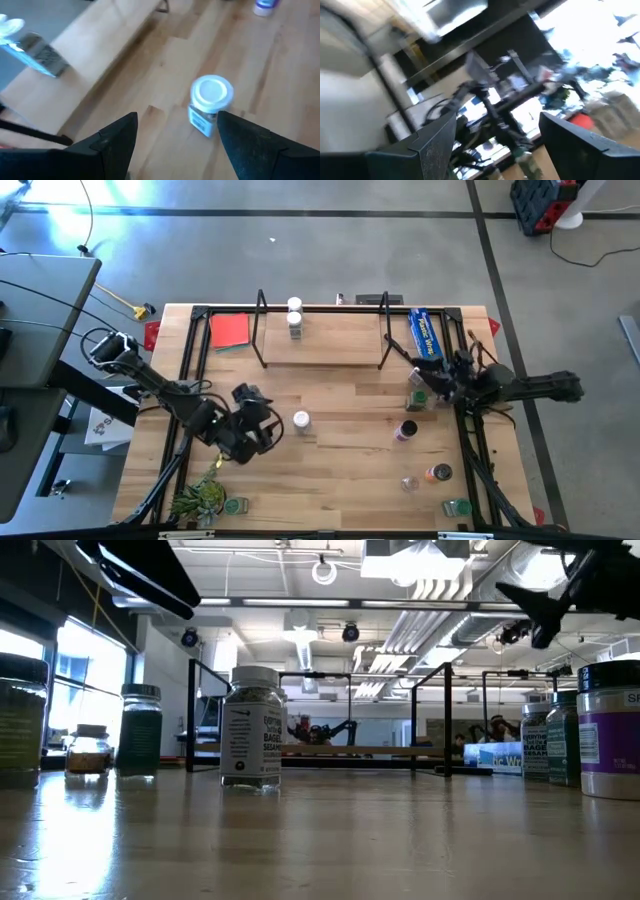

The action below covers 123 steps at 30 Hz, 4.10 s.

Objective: Shelf spices
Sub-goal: Put the bottom white seasoning bottle on the shelf aligned with the other white seasoning bottle

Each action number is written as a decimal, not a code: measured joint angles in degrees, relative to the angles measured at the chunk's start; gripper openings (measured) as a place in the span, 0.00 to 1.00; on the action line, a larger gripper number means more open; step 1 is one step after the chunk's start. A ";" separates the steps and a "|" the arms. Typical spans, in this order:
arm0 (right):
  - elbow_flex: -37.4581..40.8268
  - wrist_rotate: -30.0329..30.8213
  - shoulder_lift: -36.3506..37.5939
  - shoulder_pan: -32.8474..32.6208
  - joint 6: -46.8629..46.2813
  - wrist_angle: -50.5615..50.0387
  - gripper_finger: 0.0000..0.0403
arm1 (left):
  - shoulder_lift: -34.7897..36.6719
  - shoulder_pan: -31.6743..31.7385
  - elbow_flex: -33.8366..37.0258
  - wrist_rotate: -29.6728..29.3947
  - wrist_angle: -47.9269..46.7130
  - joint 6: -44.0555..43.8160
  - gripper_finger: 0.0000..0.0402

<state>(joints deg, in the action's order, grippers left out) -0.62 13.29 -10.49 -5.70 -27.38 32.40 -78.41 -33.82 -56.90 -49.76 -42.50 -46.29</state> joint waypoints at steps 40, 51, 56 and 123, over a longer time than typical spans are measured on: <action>-75.92 -25.52 -91.94 2.98 42.44 -46.10 0.69 | 11.95 -7.30 0.52 -9.44 -9.83 -3.14 0.67; -71.62 -26.99 -100.98 5.47 49.25 -40.46 0.69 | 11.69 -7.28 0.52 -9.25 -10.20 -3.12 0.67; -71.56 -28.55 -105.16 4.35 46.33 -37.26 0.69 | 11.69 -7.28 0.52 -9.24 -10.25 -3.12 0.67; -71.58 14.32 -108.45 -14.89 13.18 -14.20 0.69 | 9.19 -7.51 0.61 -6.31 -9.96 -6.07 0.67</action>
<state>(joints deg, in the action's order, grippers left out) -72.20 27.61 -118.94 -20.60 -14.20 18.20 -69.22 -41.32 -56.29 -56.07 -52.47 -52.36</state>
